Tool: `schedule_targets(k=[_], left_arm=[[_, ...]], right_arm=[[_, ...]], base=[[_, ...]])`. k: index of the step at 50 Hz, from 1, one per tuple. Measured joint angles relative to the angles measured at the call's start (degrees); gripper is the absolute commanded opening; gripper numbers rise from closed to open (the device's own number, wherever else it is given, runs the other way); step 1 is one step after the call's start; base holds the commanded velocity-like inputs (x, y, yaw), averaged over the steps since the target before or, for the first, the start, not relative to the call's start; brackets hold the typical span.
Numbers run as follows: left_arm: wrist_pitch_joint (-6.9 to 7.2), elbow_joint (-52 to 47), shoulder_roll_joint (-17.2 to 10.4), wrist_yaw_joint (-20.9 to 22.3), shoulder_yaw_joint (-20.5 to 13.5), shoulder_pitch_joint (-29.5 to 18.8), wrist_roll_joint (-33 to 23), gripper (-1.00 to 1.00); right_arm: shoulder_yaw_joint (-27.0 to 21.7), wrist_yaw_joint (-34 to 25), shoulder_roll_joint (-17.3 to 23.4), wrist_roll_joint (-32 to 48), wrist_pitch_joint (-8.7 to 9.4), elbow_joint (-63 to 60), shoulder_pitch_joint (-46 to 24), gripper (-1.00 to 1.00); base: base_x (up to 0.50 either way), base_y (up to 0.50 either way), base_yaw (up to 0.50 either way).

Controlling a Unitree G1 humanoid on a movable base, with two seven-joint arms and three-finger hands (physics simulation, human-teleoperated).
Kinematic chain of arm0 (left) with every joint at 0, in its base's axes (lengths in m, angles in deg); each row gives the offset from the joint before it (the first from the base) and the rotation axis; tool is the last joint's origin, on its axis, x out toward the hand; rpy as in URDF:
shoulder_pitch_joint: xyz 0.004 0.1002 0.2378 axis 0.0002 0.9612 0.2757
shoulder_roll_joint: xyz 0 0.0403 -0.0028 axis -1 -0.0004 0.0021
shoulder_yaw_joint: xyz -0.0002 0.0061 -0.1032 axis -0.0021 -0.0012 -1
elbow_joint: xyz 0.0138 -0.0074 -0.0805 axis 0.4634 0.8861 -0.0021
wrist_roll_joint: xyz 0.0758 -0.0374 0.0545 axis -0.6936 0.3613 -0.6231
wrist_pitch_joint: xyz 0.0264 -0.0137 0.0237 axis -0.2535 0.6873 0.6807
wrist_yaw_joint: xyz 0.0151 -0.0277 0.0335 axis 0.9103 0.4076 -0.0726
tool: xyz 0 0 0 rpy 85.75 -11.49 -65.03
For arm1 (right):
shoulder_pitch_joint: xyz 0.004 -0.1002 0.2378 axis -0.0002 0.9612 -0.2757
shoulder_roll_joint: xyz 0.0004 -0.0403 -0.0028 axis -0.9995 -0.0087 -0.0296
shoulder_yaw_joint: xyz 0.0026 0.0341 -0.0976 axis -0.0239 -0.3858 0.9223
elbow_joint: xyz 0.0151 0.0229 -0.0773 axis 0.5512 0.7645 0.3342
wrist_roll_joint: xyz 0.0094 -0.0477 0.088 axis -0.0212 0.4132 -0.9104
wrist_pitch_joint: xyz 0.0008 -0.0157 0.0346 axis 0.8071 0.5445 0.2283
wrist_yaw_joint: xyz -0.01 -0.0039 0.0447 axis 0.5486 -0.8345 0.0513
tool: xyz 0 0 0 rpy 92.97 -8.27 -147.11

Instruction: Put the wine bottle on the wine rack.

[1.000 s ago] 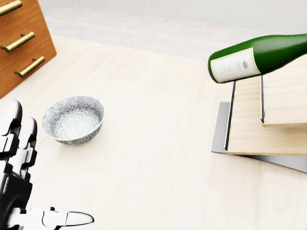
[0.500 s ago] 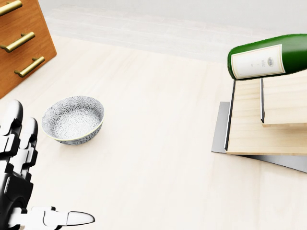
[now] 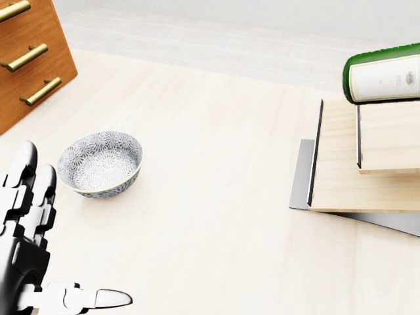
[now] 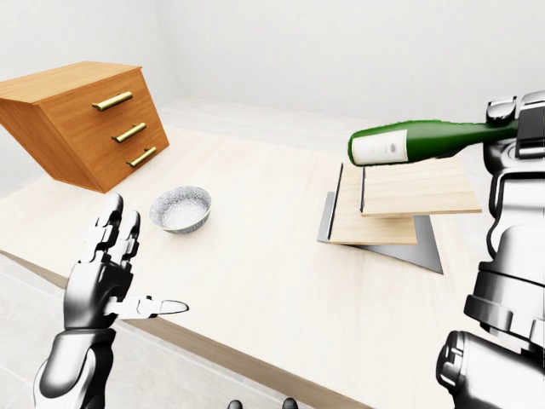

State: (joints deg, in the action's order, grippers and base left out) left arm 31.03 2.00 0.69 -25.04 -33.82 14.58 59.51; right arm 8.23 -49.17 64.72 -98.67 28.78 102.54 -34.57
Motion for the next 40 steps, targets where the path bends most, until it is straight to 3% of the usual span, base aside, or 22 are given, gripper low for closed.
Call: schedule_targets(k=[40], left_arm=[[0.00, 0.3, -0.3, -1.0, 1.2, -0.7, -0.6, 1.00]], right_arm=[[0.8, -5.3, 9.2, 2.1, 0.00, 13.1, -3.6, -1.00]], base=[[0.00, 0.00, 0.00]])
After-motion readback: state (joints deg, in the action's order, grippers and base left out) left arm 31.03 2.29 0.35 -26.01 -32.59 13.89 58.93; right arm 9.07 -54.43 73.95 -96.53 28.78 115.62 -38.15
